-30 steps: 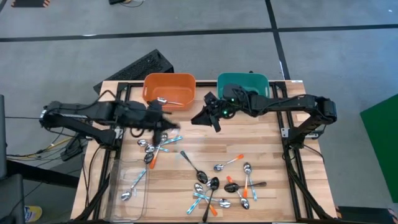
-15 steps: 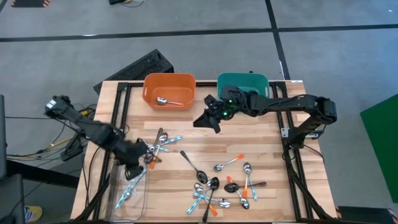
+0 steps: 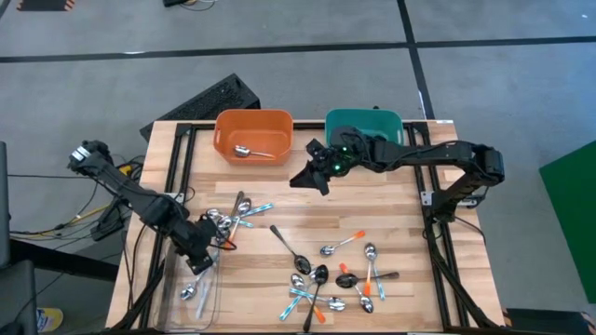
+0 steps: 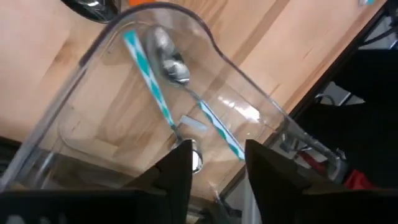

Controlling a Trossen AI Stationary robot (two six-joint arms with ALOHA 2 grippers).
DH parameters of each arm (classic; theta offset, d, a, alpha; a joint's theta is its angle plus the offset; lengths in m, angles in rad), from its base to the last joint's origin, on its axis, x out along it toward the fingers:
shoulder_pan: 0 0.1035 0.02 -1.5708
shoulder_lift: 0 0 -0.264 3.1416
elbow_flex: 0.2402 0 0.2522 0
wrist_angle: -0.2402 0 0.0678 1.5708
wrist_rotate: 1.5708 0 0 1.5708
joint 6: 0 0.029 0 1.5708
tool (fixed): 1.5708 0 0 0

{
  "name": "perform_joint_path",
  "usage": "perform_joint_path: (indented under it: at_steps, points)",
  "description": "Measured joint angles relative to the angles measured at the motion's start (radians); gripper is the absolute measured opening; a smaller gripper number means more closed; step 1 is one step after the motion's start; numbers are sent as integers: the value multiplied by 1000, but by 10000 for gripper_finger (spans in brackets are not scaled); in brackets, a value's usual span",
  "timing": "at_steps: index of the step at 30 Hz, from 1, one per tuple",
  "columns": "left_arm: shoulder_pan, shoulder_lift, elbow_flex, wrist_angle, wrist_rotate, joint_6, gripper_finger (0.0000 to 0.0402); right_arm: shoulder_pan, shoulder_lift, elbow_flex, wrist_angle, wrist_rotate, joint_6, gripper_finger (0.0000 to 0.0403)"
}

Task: Sort silverware by color (type)
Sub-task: Put the black spoon into the blue bin

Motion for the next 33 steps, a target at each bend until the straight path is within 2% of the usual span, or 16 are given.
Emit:
perform_joint_path:
  at_steps: [6,12,14,19,24,29,33]
  points:
    - [68,-43,94,4,-125,-15,144,-1,0,0,-82,0,-7,107]
    - [187,-80,173,-23,-420,34,126,0,0,0,-135,-1,-28,107]
    - [253,-70,173,-28,-481,74,124,3,0,0,-136,-2,-39,107]
    - [444,47,173,-54,-482,215,126,4,0,0,-163,-4,-64,107]
    - [575,204,165,-100,-475,354,126,4,-27,0,-234,-6,-111,107]
    - [636,314,72,14,-366,410,126,0,-70,-1,-348,0,-183,107]
    - [639,358,-4,74,-353,388,126,-2,-119,-1,-467,55,-255,107]
